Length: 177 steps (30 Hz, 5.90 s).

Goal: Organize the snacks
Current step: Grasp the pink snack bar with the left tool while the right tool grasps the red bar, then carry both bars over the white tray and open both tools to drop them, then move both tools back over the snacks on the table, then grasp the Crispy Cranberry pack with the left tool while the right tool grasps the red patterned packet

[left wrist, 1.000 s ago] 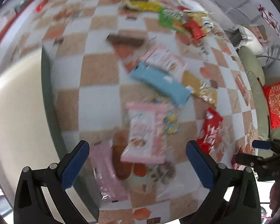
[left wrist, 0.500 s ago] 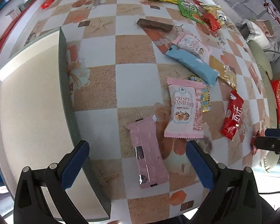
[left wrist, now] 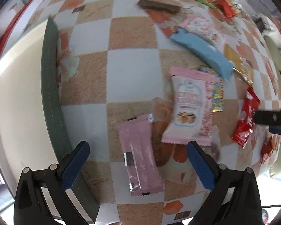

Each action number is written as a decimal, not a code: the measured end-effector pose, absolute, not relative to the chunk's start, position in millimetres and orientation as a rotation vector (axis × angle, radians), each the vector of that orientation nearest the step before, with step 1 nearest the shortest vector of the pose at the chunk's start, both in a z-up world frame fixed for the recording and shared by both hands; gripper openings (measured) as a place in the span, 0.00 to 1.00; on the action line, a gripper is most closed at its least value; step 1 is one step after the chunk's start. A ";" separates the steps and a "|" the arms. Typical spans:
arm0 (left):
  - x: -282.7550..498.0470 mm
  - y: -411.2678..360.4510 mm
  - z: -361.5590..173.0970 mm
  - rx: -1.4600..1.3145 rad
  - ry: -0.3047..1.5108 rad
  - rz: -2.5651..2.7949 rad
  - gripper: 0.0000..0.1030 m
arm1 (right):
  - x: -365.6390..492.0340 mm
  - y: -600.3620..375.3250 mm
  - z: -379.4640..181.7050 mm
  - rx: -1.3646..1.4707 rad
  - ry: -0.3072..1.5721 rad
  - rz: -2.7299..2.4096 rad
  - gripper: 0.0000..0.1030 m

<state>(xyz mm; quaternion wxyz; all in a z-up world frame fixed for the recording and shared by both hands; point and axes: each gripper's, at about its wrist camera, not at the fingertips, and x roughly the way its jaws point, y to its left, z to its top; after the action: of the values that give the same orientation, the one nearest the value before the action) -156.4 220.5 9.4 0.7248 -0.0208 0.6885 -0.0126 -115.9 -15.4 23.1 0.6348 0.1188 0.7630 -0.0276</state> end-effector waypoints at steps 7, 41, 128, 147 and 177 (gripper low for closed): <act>-158.6 232.7 -5.2 -0.023 1.525 0.012 1.00 | -128.3 -1.9 -5.0 0.087 1.767 -0.071 1.00; -159.2 220.1 46.9 -0.017 1.530 -0.135 0.24 | -129.5 37.1 58.9 0.070 1.642 0.245 0.21; -107.6 188.3 18.9 -0.058 1.617 -0.139 0.79 | -187.4 -138.7 20.8 0.428 1.766 -0.166 1.00; -87.3 140.0 1.1 0.107 1.608 -0.105 0.78 | -178.8 -91.6 7.4 0.282 1.805 -0.165 0.97; -144.8 196.2 71.7 -0.015 1.413 -0.062 0.44 | -136.7 -10.3 86.2 0.221 1.599 0.140 0.32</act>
<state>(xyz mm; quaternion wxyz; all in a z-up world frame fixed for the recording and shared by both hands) -144.8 196.2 71.7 0.7602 -0.0071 0.6491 -0.0284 -136.7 -10.3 86.2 0.6895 0.0986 0.7148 0.0625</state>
